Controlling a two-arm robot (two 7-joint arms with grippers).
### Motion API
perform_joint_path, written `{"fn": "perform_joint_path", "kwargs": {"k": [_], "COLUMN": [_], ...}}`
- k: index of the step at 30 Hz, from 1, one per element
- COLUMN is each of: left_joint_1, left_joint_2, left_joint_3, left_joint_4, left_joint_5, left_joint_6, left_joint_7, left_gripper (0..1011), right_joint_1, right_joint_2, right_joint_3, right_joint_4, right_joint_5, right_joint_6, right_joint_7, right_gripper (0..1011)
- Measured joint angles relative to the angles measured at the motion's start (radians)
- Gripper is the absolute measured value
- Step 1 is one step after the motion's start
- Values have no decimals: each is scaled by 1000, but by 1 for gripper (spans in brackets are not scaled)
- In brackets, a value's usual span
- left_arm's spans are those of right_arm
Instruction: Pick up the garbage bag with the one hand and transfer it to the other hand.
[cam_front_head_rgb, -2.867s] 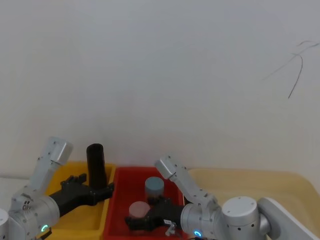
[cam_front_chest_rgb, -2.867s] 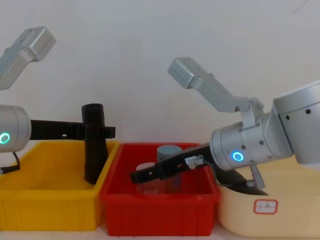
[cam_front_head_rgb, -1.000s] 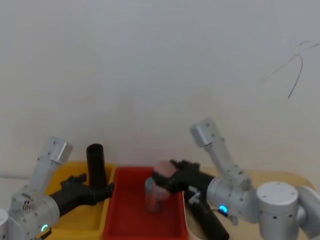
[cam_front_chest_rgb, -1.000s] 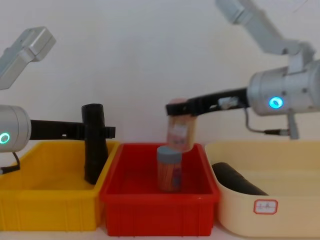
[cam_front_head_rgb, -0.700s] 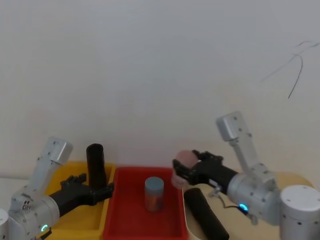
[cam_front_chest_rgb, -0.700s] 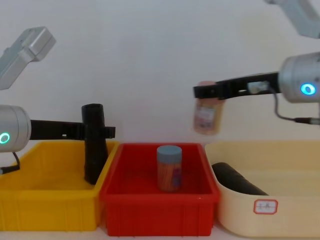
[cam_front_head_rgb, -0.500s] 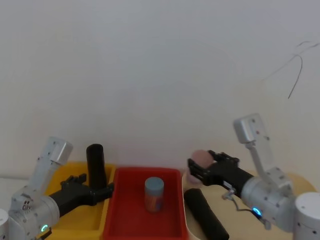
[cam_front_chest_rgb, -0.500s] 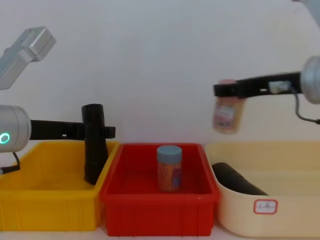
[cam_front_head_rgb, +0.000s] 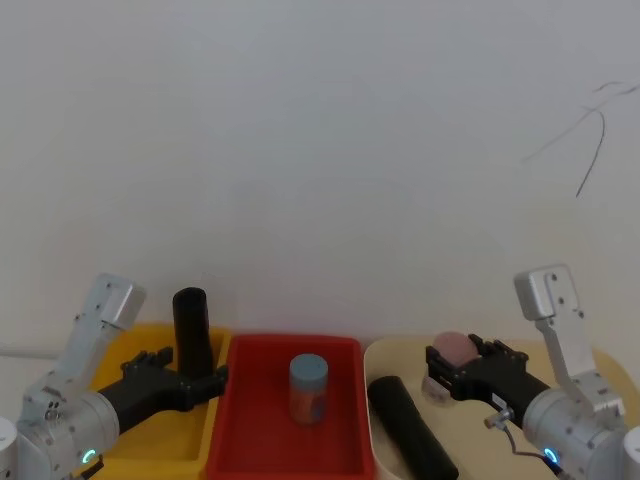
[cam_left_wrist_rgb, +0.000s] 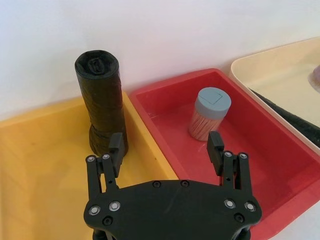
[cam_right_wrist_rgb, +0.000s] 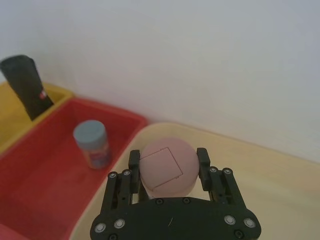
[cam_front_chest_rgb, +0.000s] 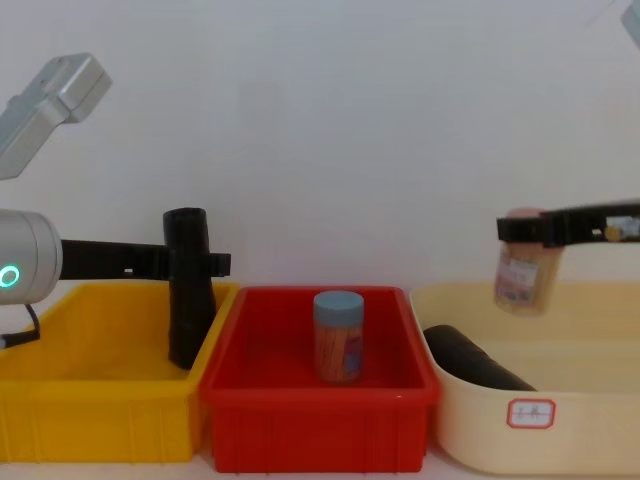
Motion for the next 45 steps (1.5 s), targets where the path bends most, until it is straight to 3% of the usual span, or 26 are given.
{"fn": "perform_joint_path", "kwargs": {"k": [6, 19, 31, 45], "left_joint_1": [0, 0, -4, -31], "left_joint_2": [0, 0, 3, 15], "left_joint_3": [0, 0, 8, 43], "left_joint_4": [0, 0, -2, -9], "left_joint_5": [0, 0, 4, -18], "left_joint_6": [0, 0, -7, -37], "left_joint_7": [0, 0, -27, -145], "left_gripper": [1001, 1001, 1002, 1002], "right_joint_1": [-12, -23, -34, -80], "right_joint_2": [0, 0, -8, -33], "right_joint_3": [16, 31, 34, 35], "right_joint_4": [22, 42, 37, -17], "right_joint_5": [-1, -1, -10, -23], "right_joint_6": [2, 2, -36, -204], "right_joint_7": [-10, -18, -22, -8], "right_gripper": [681, 1001, 1002, 1002]}}
